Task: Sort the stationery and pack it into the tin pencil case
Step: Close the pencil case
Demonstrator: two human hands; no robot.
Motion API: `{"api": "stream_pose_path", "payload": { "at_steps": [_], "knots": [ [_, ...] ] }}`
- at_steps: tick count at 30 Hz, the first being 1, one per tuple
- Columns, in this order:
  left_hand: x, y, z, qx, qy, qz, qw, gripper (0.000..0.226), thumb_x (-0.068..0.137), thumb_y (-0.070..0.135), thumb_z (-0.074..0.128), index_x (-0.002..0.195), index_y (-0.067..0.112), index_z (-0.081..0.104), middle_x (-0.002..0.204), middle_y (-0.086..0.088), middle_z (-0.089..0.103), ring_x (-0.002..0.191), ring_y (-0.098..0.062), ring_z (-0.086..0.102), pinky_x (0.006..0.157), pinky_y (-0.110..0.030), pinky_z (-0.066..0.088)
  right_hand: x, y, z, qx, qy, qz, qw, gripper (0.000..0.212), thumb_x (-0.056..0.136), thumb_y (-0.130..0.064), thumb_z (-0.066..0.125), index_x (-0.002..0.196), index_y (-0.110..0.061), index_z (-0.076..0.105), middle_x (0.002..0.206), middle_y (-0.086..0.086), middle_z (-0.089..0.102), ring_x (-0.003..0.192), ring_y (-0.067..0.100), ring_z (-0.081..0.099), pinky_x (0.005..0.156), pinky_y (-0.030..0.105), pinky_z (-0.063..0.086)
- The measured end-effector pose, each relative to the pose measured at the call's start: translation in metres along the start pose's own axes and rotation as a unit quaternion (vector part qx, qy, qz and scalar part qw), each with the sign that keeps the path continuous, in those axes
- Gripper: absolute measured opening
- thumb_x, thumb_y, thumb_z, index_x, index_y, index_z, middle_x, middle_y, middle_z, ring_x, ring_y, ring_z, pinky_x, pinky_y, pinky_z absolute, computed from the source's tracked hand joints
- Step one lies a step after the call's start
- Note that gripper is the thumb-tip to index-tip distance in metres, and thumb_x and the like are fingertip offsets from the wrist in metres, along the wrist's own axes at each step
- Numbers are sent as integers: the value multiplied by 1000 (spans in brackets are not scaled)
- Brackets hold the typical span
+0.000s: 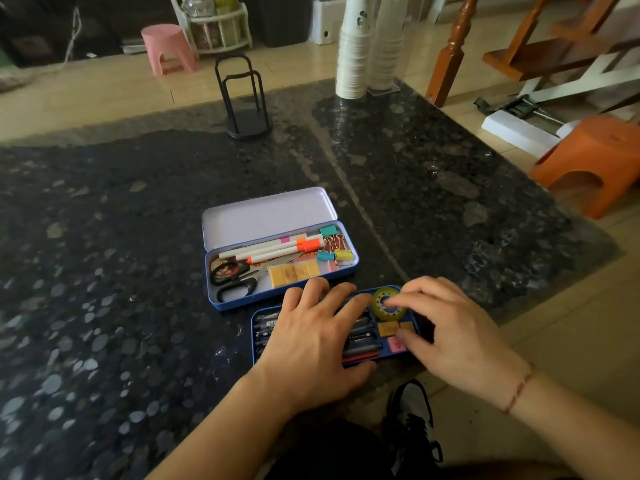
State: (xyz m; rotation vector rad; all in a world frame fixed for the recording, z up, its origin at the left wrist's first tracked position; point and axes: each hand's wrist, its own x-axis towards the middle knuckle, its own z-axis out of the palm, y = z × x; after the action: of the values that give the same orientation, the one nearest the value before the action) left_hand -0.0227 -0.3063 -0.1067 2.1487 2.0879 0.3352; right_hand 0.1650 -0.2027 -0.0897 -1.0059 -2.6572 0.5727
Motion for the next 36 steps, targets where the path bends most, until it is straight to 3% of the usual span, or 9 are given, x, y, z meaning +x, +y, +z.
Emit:
{"api": "stream_pose_path", "payload": {
  "at_steps": [2, 4, 7, 11, 15, 20, 26, 30, 36],
  "knots": [
    [-8, -10, -6, 13, -8, 13, 1000, 83, 70, 75, 52, 142, 36, 36, 145, 10, 43, 125, -21, 37, 98, -39, 36, 0, 8, -7, 8, -52, 15, 998, 70, 72, -58, 71, 134, -40, 44, 126, -26, 37, 120, 0, 35, 98, 28, 44],
    [-24, -25, -12, 33, -11, 21, 999, 88, 68, 78, 53, 144, 38, 33, 147, 11, 41, 127, -21, 37, 100, -40, 38, -1, 14, -13, -42, -151, 13, 988, 108, 61, -79, 64, 145, -50, 2, 140, -32, 10, 135, -4, 7, 111, 26, 20],
    [-52, -54, -19, 42, 7, 11, 999, 90, 65, 77, 59, 143, 35, 40, 143, 12, 47, 122, -22, 44, 95, -41, 43, 3, 16, -14, -101, -205, -14, 973, 124, 56, -81, 65, 130, -57, -32, 146, -32, -11, 137, -6, -17, 113, 26, 3],
    [-71, -80, -24, 40, 32, -29, 998, 91, 63, 77, 63, 140, 30, 47, 135, 13, 53, 116, -23, 47, 92, -36, 37, 15, 11, -11, -62, -210, -38, 975, 117, 61, -69, 70, 127, -63, -26, 121, -43, -2, 130, -9, 1, 112, 22, 13],
    [-69, -76, -25, 24, 24, -25, 999, 93, 63, 76, 63, 141, 30, 43, 131, 14, 56, 117, -20, 47, 91, -36, 43, 24, 16, -3, -18, -223, -24, 974, 108, 61, -67, 72, 131, -68, -11, 131, -23, 19, 127, 0, 24, 112, 31, 30],
    [-68, -80, -29, -22, 54, -22, 998, 95, 58, 75, 67, 139, 32, 40, 127, 18, 53, 118, -12, 42, 95, -32, 40, 31, 18, -10, 4, -225, -42, 973, 104, 62, -64, 75, 132, -68, -2, 127, -38, 11, 123, -14, 22, 106, 18, 31],
    [-56, -117, -50, -67, 115, -79, 988, 93, 56, 63, 70, 137, 28, 42, 117, 23, 44, 113, -13, 39, 93, -36, 37, 94, -9, -13, 4, -171, -67, 983, 108, 62, -51, 82, 137, -63, 5, 126, -16, 27, 119, 0, 35, 106, 23, 33],
    [-44, -144, -53, -88, 111, -128, 982, 93, 57, 65, 67, 138, 29, 41, 119, 22, 43, 115, -8, 33, 96, -36, 35, 133, -19, -1, 23, -155, -58, 986, 105, 65, -44, 84, 144, -51, 16, 126, -13, 30, 120, 6, 37, 109, 30, 36],
    [-38, -156, -46, -116, 84, -142, 979, 95, 57, 68, 66, 140, 36, 35, 127, 25, 46, 117, -5, 34, 101, -34, 30, 143, -16, 6, 25, -169, -41, 984, 106, 64, -43, 84, 145, -51, 15, 131, -15, 35, 115, 3, 41, 104, 25, 38]
  ]
}}
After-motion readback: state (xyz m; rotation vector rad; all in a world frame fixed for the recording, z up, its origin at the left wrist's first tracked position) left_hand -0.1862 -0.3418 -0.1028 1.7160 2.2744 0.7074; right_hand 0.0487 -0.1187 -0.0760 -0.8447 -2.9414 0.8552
